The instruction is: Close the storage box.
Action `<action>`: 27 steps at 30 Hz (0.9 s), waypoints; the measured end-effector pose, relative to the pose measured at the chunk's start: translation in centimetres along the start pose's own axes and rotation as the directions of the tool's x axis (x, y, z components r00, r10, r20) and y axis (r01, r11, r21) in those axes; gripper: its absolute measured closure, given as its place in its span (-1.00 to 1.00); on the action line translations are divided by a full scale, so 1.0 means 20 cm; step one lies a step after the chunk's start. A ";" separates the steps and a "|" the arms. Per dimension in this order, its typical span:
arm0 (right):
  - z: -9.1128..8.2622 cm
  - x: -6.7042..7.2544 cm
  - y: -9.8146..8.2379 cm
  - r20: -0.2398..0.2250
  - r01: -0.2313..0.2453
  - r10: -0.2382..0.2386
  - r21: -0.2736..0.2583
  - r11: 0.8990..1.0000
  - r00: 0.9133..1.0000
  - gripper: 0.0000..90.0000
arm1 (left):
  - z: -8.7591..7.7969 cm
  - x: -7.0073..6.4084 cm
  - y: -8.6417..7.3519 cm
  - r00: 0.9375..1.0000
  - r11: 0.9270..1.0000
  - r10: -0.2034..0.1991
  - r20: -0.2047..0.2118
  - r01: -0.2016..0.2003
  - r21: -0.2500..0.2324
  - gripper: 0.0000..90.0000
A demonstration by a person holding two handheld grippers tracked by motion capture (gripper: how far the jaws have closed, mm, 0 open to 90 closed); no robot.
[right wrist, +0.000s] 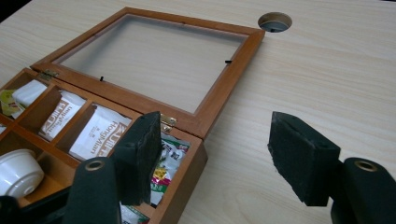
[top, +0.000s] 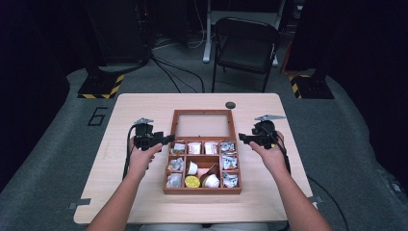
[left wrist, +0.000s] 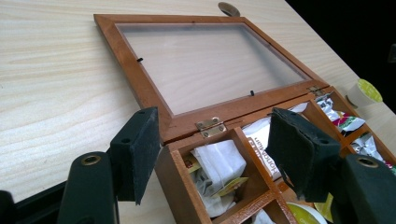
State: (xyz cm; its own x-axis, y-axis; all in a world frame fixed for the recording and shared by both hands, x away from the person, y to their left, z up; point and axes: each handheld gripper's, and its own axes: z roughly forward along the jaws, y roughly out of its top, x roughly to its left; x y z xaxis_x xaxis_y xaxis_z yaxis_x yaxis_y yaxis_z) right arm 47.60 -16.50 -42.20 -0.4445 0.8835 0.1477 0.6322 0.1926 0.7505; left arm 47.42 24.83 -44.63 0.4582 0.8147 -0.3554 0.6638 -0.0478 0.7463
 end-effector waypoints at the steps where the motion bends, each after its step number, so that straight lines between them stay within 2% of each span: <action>1: 0.00 0.00 0.01 -0.005 0.002 -0.002 0.003 1.000 1.000 -0.24 | 0.01 0.00 0.00 1.000 1.000 0.000 -0.004 0.000 0.004 -0.24; 7: 0.04 -0.01 0.04 -0.030 0.001 -0.001 0.012 1.000 1.000 -0.22 | 0.04 0.01 0.05 1.000 1.000 -0.002 -0.001 0.002 0.009 -0.24; 10: 0.06 -0.03 0.05 -0.042 -0.025 0.026 0.013 1.000 0.999 -0.22 | 0.06 0.02 0.05 1.000 1.000 -0.008 0.010 0.007 0.003 -0.24; 16: 0.12 -0.05 0.05 -0.050 -0.038 0.039 0.026 0.999 0.998 -0.22 | 0.11 0.06 0.05 1.000 1.000 -0.013 0.014 0.013 0.027 -0.23; 20: 0.16 -0.05 0.04 -0.054 -0.064 0.066 0.038 0.997 0.996 -0.22 | 0.14 0.09 0.04 0.999 0.999 -0.036 0.019 0.036 0.026 -0.22; 25: 0.20 -0.05 0.04 -0.053 -0.066 0.069 0.046 0.997 0.996 -0.21 | 0.17 0.12 0.04 0.997 0.997 -0.072 0.016 0.072 0.036 -0.19; 27: 0.22 -0.05 0.04 -0.056 -0.057 0.059 0.046 0.997 0.997 -0.20 | 0.19 0.14 0.04 0.995 0.994 -0.103 0.005 0.103 0.042 -0.17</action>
State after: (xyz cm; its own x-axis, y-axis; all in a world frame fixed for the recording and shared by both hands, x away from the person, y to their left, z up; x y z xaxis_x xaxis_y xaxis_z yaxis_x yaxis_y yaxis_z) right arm 51.31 -15.31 -44.50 -0.4413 0.8679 0.2280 0.6846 0.1614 0.7108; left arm 51.35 24.84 -47.16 0.3902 0.8125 -0.4331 0.7315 0.0121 0.6818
